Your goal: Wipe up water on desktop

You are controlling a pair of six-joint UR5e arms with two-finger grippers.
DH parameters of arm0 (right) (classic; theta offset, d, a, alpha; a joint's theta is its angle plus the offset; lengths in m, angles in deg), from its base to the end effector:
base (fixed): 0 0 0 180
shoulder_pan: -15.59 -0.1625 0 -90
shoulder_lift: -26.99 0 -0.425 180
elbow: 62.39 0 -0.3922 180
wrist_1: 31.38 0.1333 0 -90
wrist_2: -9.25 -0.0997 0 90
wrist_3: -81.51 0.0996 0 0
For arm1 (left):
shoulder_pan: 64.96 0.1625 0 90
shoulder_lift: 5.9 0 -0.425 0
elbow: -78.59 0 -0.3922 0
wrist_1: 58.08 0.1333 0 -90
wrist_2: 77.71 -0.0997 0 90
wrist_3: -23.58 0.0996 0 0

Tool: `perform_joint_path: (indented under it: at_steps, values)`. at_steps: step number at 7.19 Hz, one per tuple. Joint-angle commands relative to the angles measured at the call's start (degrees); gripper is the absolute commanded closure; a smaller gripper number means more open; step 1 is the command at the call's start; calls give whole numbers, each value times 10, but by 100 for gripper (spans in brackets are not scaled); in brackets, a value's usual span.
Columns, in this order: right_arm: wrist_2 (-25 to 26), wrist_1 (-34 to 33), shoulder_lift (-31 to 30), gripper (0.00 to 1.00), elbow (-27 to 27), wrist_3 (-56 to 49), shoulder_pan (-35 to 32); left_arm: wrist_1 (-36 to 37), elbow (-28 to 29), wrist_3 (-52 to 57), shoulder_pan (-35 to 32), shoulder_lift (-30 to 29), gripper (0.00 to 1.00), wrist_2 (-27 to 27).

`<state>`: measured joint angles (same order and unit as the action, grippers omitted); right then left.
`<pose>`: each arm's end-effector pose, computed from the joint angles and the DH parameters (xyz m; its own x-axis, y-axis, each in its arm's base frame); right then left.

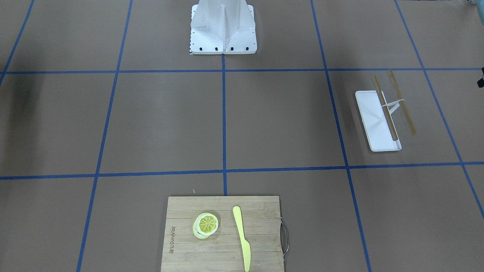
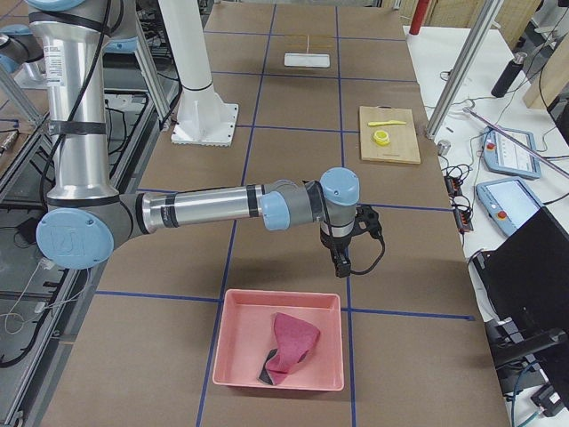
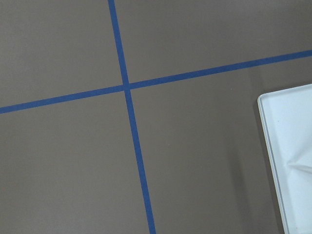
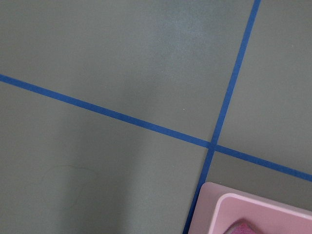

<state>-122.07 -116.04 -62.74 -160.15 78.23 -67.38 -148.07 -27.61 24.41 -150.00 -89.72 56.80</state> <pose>0.0053 -0.5091 0.5824 0.7187 -0.2983 0.6281 0.1605 0.9501 0.2676 -0.0242 -0.4548 0.5694 0.6986 0.1972 -0.6878 -0.0953 0.9783 0.1838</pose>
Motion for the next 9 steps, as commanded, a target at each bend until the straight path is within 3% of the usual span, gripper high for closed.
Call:
perform_joint_path:
  at_steps: [1,4,6,9]
  values:
    - [-1,0,-4,0,0,0,-1,0,-15,0,0,-1,2,1]
    - [4,6,-16,0,-3,-1,-2,0,-20,1,0,0,2,3]
    - [5,6,-17,0,-5,-1,-3,-6,14,2,4,-14,2,1]
    - [-1,6,-19,0,-5,-1,-2,-7,-10,3,0,-17,2,3]
